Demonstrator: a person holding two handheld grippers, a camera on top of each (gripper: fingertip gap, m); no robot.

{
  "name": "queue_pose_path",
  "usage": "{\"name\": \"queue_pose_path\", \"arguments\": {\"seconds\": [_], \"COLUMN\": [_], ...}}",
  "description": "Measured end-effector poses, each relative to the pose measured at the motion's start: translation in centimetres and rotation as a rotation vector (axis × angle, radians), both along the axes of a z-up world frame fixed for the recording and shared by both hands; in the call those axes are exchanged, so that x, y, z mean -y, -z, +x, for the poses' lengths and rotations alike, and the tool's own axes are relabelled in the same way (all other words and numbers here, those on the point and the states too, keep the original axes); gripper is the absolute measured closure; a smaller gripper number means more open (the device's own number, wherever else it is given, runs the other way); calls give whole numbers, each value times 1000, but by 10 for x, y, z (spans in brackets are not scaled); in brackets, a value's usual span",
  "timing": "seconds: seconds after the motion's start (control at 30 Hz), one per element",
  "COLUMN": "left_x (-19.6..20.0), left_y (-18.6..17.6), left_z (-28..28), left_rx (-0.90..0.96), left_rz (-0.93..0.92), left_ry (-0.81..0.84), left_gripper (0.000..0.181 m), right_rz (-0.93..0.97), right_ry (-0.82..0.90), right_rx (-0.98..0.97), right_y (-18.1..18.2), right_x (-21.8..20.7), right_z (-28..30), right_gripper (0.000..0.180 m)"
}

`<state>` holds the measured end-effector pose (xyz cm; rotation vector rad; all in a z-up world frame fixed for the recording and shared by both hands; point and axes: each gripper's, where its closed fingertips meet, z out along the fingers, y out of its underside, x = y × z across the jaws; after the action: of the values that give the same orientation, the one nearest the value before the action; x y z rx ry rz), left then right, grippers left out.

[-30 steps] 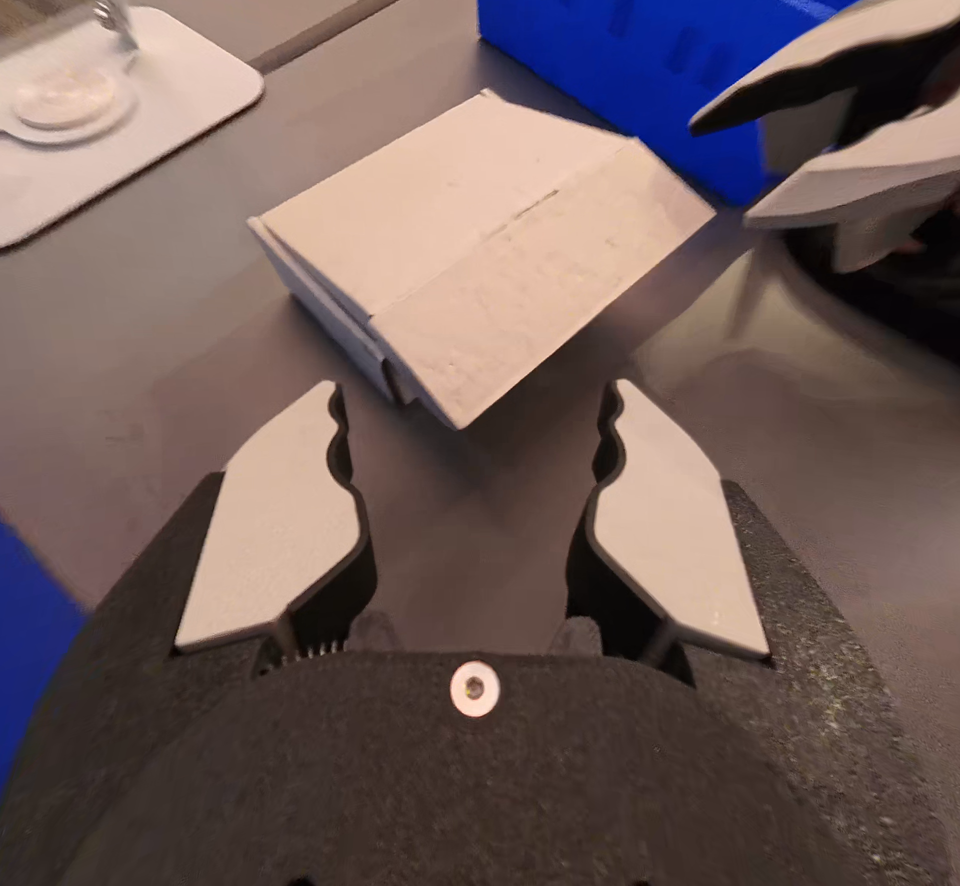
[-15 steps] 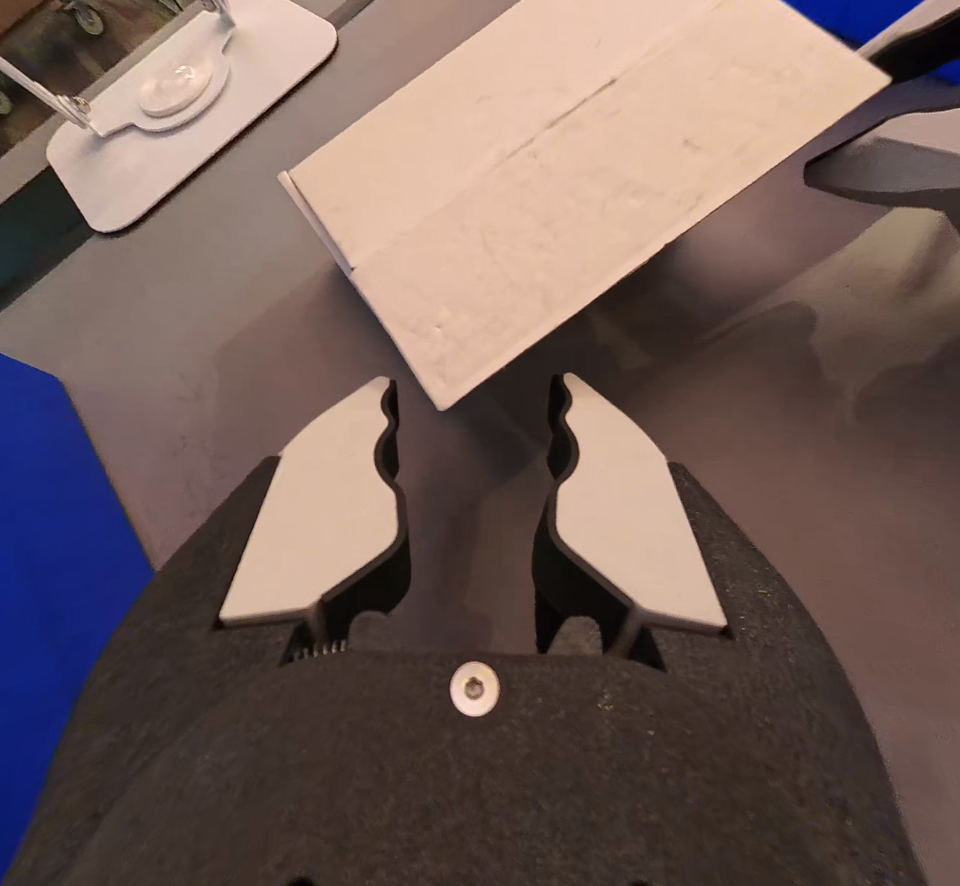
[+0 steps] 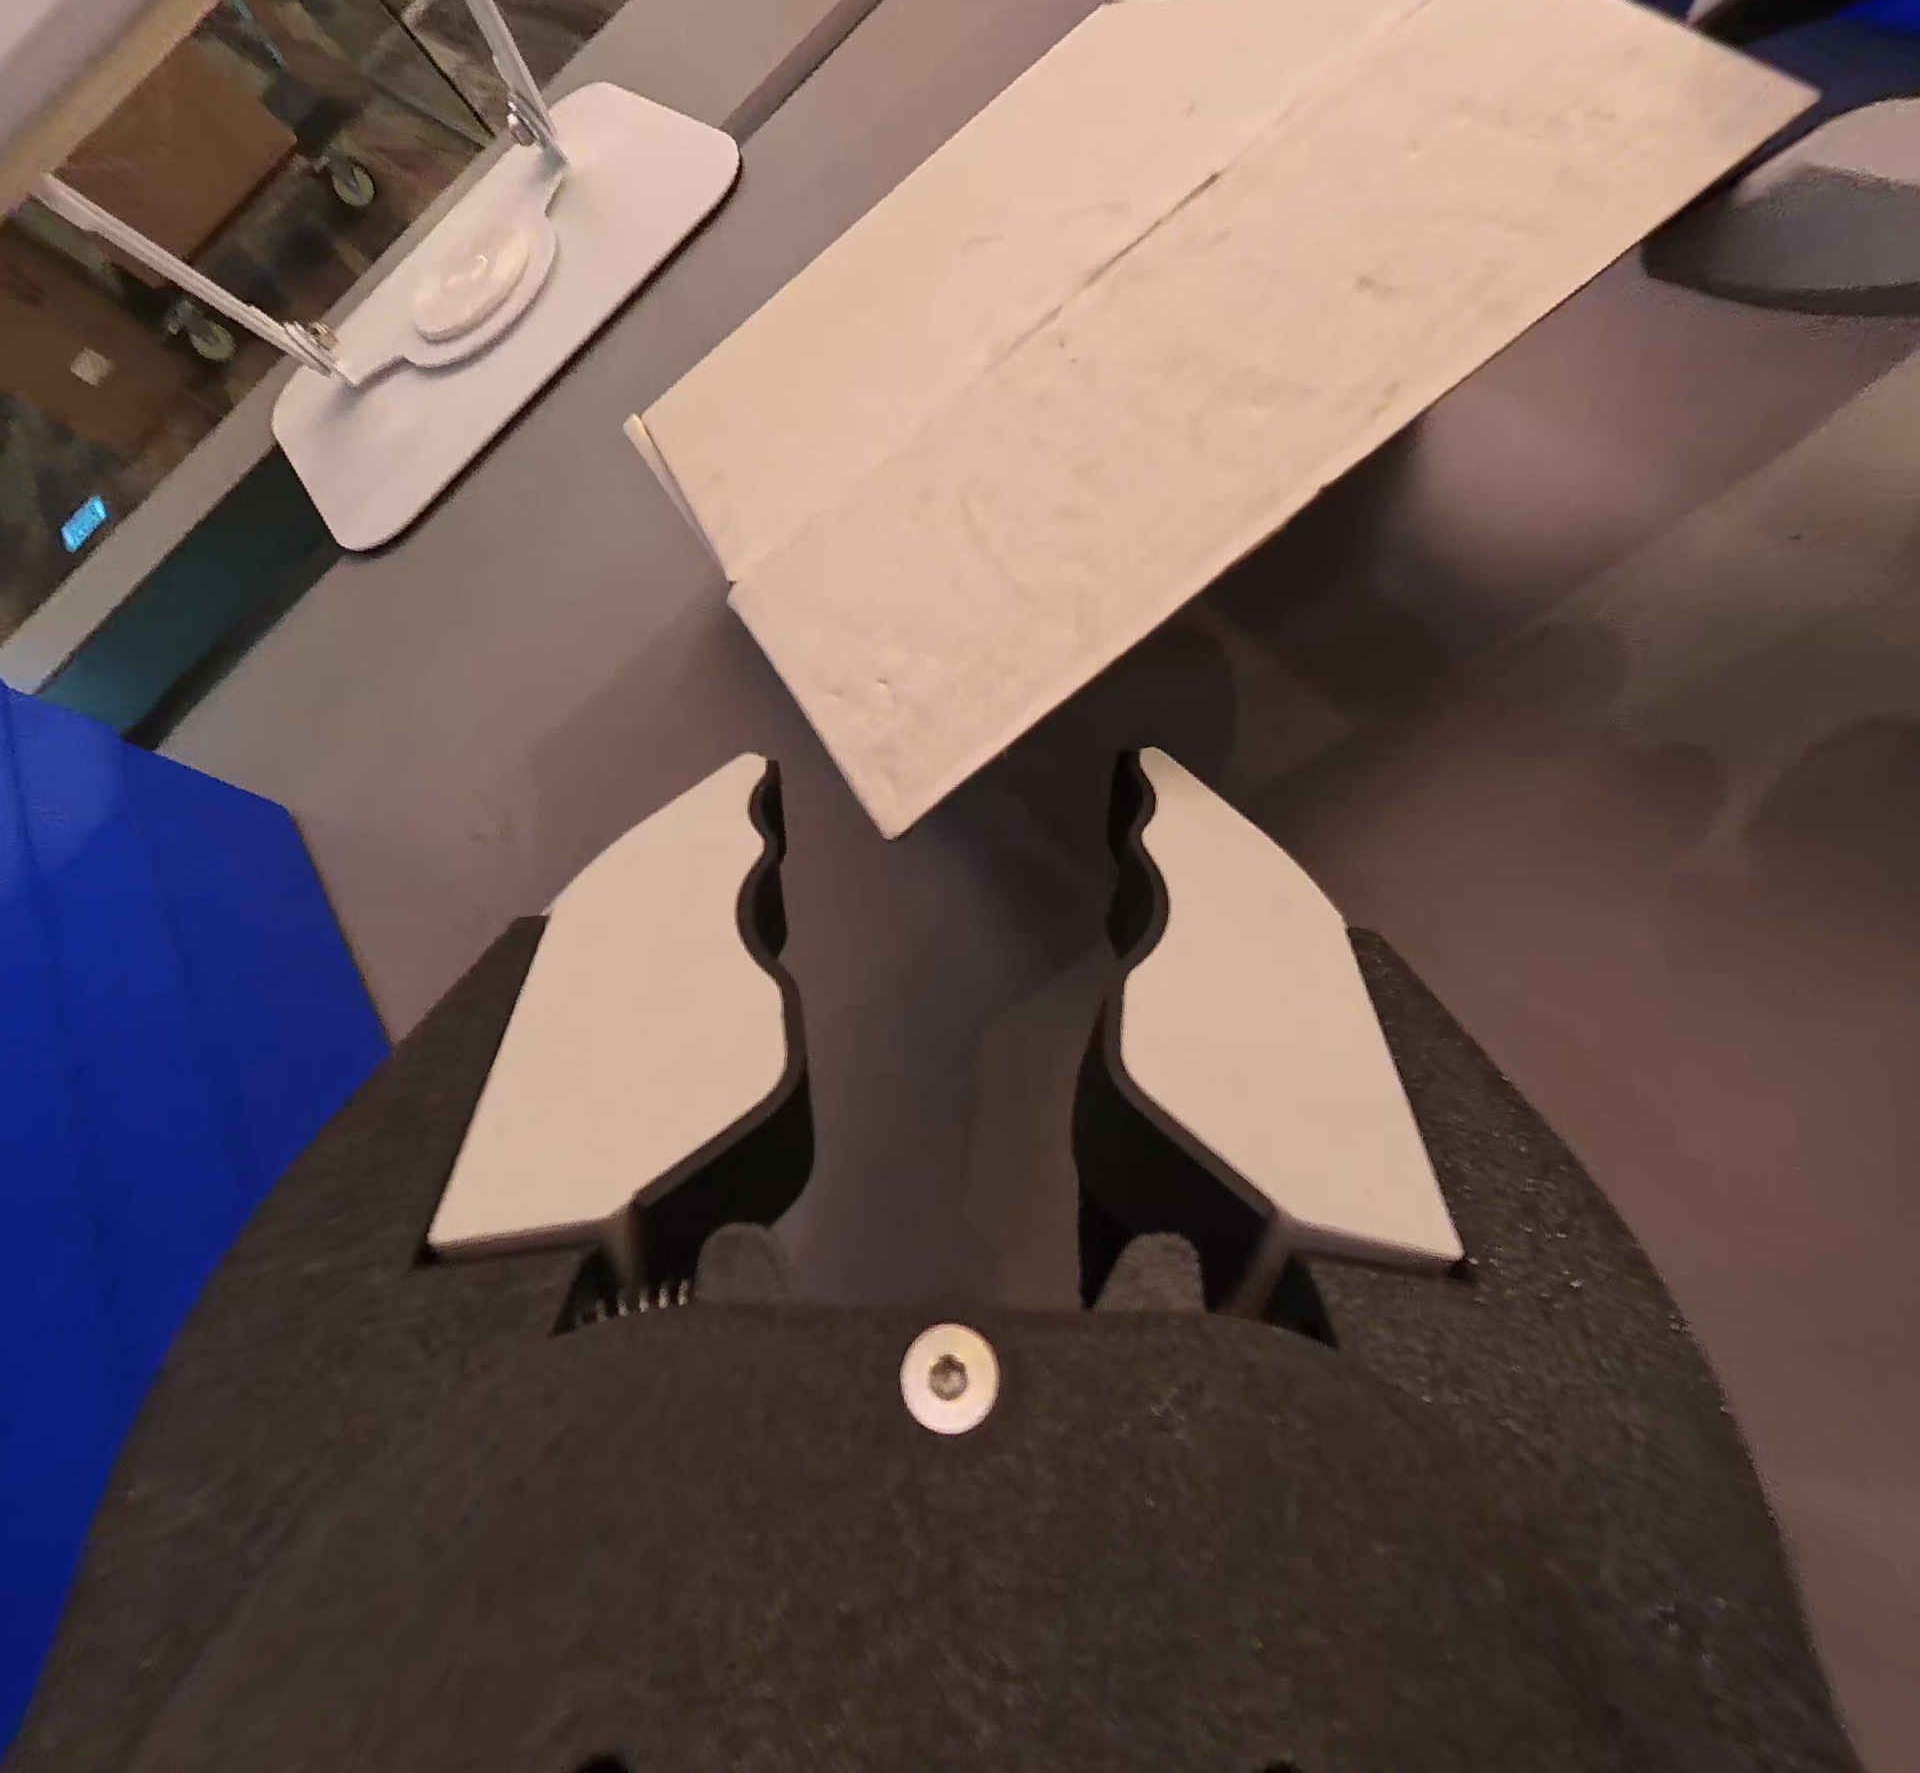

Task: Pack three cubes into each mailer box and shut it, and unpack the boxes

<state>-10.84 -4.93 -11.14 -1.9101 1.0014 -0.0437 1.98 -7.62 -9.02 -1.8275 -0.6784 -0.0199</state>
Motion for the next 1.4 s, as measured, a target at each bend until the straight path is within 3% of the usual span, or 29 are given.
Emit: {"name": "queue_pose_path", "arguments": {"seconds": [0.17, 0.63, 1.03, 1.4], "left_x": [2, 6, 5, -3], "left_y": [-9, -12, -8, 11], "left_z": [1, 1, 1, -5], "left_rx": [-60, -81, -100, -58], "left_rz": [107, 149, 156, 13], "left_ry": [34, 33, 32, -18], "left_gripper": [128, 139, 137, 130], "right_rz": [122, 249, 242, 104], "right_ry": [-45, -17, -16, 73], "right_rx": [98, 416, 412, 225], "right_y": [-10, -5, -4, 4], "right_x": [6, 4, 4, -4], "right_z": [-1, -7, -7, 6], "right_gripper": [153, 159, 159, 150]}}
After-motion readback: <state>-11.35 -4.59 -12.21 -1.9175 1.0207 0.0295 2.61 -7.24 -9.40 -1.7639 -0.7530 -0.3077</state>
